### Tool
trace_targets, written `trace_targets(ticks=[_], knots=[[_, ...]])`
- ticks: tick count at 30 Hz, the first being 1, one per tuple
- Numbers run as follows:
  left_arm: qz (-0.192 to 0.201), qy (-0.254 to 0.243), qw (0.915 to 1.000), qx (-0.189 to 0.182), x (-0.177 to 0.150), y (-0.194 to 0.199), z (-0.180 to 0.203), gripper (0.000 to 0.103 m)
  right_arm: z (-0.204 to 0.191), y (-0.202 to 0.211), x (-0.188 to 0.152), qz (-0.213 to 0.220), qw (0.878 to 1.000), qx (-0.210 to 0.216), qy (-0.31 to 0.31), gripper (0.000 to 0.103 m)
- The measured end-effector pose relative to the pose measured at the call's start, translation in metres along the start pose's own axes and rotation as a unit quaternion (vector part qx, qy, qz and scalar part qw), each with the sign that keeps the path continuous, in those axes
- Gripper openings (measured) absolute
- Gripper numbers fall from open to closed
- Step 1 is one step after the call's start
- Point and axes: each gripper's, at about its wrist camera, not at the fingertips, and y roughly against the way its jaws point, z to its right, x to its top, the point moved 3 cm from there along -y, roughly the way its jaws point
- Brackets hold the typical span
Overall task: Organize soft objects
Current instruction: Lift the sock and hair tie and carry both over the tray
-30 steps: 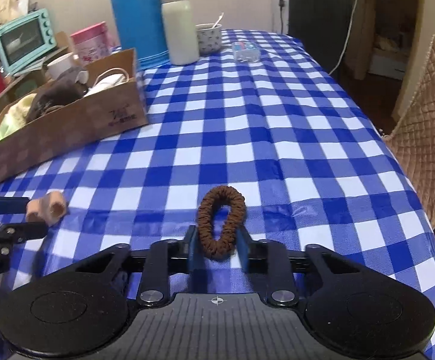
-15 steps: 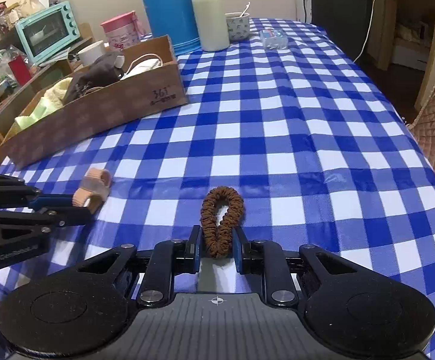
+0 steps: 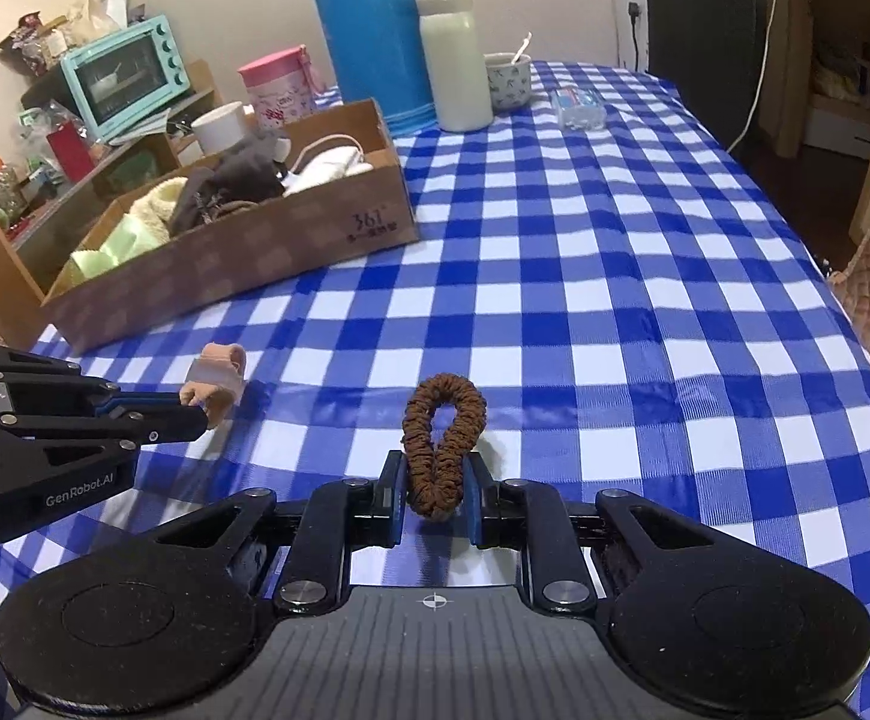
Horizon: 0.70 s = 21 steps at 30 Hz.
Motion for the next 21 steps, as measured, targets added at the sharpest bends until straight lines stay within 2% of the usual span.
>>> trace_targets(ticks=[13, 21], knots=[[0.050, 0.026, 0.9978, 0.037, 0.013, 0.042, -0.034, 0.006, -0.027, 0.009, 0.026, 0.033, 0.999, 0.022, 0.030, 0.020], [0.082, 0.038, 0.9928, 0.078, 0.025, 0.064, -0.076, 0.006, -0.058, -0.007, 0.062, 0.054, 0.995, 0.057, 0.054, 0.020]])
